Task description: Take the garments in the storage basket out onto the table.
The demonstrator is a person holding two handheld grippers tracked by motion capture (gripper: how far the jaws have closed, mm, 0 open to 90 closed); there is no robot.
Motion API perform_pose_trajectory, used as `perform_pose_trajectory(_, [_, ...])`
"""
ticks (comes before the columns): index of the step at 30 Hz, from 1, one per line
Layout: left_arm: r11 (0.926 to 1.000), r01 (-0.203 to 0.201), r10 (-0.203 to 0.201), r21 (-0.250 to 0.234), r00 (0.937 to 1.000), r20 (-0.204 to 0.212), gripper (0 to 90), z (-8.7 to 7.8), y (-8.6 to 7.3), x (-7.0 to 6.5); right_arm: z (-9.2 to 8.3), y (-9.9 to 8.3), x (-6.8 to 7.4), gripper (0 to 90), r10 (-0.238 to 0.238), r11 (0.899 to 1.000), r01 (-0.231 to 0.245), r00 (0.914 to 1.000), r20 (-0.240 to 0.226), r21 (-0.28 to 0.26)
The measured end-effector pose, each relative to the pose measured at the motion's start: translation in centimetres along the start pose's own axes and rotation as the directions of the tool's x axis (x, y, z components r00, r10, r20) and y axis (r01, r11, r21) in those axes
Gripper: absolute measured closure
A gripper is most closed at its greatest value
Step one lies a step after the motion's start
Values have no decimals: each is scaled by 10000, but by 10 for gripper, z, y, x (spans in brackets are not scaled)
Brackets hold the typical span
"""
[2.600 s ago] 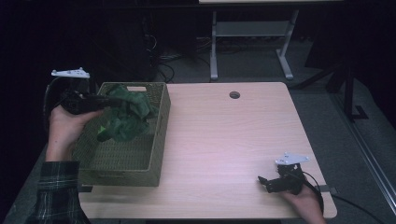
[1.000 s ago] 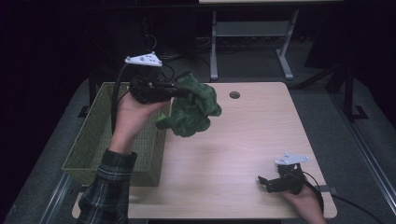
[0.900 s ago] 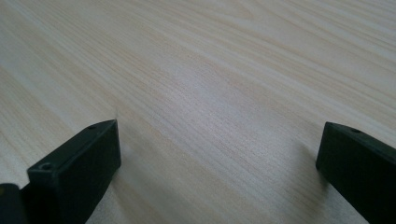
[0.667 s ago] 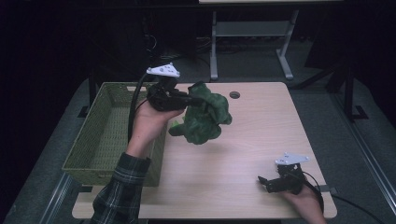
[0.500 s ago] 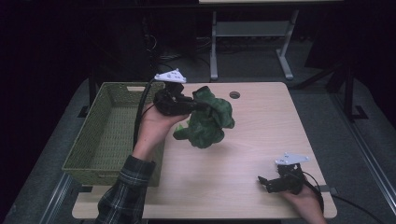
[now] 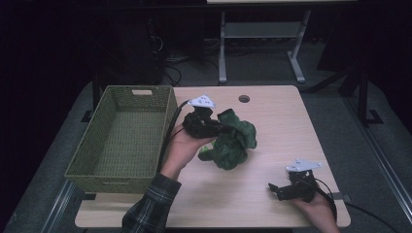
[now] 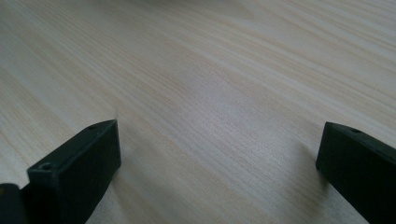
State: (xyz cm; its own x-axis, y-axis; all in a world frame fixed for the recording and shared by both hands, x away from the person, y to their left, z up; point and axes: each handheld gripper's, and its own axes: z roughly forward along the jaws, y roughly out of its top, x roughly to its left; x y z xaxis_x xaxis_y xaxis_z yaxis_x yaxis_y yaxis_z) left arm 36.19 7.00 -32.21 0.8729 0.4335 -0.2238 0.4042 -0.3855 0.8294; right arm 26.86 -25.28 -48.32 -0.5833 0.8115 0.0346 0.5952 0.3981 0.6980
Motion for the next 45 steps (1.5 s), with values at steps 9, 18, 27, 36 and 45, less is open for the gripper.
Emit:
perform_pose_trajectory(9, [9973,325,-370,663,9970,682,837,40,-29,-5,0,0,0,0,-32,10000,32,10000,4,16])
perform_pose_trajectory(18, [9888,263,-314,1472,9990,323,834,61,-49,1,0,0,0,0,-29,10000,29,10000,7,20])
perform_pose_trajectory(27, [9766,143,8,2147,9975,-703,826,65,-74,24,0,0,0,0,-37,10000,37,10000,6,18])
perform_pose_trajectory(36, [9618,91,218,2738,9937,-1095,806,72,-95,37,0,0,0,0,-10,10000,10,10000,23,18])
perform_pose_trajectory(45, [9550,-102,576,2965,9867,-1517,586,62,-99,35,0,0,0,0,-36,10000,36,10000,33,3])
